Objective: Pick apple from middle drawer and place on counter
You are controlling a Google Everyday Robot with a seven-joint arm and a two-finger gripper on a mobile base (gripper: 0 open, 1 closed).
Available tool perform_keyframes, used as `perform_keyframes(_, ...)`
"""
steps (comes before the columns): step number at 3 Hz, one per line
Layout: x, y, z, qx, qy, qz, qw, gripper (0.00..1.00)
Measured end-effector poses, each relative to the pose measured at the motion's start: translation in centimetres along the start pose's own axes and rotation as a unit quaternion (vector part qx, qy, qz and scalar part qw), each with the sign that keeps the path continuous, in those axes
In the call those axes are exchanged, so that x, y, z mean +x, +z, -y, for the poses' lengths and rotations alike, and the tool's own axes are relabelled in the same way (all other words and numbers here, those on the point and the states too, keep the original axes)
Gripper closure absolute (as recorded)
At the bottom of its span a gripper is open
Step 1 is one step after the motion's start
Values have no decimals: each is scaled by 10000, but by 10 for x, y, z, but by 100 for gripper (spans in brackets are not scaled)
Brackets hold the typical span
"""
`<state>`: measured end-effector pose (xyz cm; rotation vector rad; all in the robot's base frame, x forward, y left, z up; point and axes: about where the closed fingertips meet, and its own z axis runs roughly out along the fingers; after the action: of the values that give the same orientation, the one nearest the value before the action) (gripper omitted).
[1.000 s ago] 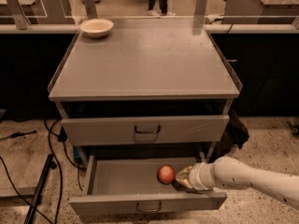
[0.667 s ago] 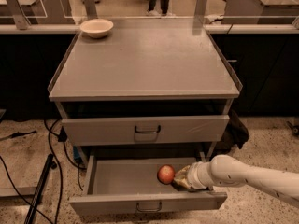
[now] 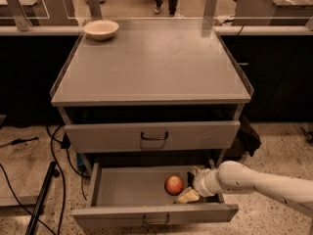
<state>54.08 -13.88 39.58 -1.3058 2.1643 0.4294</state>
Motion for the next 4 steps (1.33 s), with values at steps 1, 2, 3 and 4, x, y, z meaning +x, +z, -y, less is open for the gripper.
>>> perform_keyframes(1, -2, 6, 3, 28, 20, 121, 9999, 13)
perform_keyframes(2, -3, 18, 2, 25, 105, 286, 9995, 14)
perform_keyframes(3, -5, 29, 0, -24, 178, 416, 9990, 14)
perform_keyframes(4, -8, 40, -5, -106, 260, 538, 9982, 15)
